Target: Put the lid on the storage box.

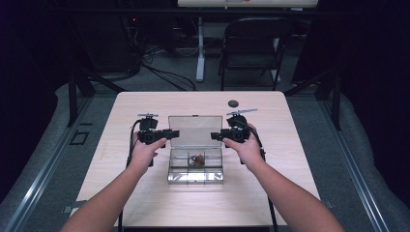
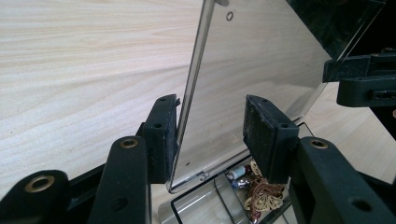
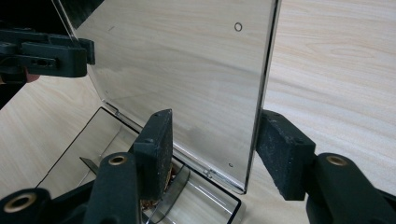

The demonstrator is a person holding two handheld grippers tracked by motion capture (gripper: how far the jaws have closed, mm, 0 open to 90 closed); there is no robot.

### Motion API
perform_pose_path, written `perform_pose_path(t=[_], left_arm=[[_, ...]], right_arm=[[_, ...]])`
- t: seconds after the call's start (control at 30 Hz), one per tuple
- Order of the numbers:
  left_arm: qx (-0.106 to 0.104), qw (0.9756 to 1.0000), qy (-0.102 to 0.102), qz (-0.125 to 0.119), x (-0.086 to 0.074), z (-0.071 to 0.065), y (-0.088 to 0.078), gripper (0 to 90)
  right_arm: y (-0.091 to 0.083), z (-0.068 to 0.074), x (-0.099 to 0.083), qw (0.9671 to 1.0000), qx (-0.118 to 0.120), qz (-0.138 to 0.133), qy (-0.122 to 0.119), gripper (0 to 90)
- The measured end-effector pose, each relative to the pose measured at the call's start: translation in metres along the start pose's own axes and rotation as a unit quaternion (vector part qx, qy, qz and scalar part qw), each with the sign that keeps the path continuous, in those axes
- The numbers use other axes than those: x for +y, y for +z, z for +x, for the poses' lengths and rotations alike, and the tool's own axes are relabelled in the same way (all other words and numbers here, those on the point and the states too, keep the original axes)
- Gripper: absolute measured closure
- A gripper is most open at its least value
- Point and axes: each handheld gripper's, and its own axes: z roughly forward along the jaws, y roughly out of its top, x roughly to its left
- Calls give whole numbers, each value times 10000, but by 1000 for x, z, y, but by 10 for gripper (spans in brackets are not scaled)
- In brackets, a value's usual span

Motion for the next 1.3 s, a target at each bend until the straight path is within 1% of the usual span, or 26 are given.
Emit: perform_pose_path(t=[0.1, 0.27, 0.43, 0.57, 0.8, 1.0, 1.3], left_arm=[[6, 10000, 51, -5, 0, -2, -1, 551], [-5, 10000, 56, -19, -1, -4, -3, 548], [22, 9999, 105, -36, -1, -6, -5, 543], [28, 9999, 125, -75, -1, -7, -6, 541], [17, 9999, 139, -85, -1, -8, -7, 538], [5, 9998, 175, -103, -2, -9, -8, 537], [-22, 9997, 201, -131, -3, -9, -10, 537]], right_arm=[[-1, 1, 0, 10000, 0, 19, -12, 466], [-3, 2, -1, 10000, 6, 29, -21, 466], [-3, 2, -1, 10000, 19, -36, 3, 477], [-5, 2, -1, 10000, 3, -30, 3, 493], [-7, 2, -1, 10000, -37, -36, -52, 537], [-9, 3, -1, 9998, -76, -30, -172, 585], [-14, 1, -2, 9997, 1, -106, -236, 606]])
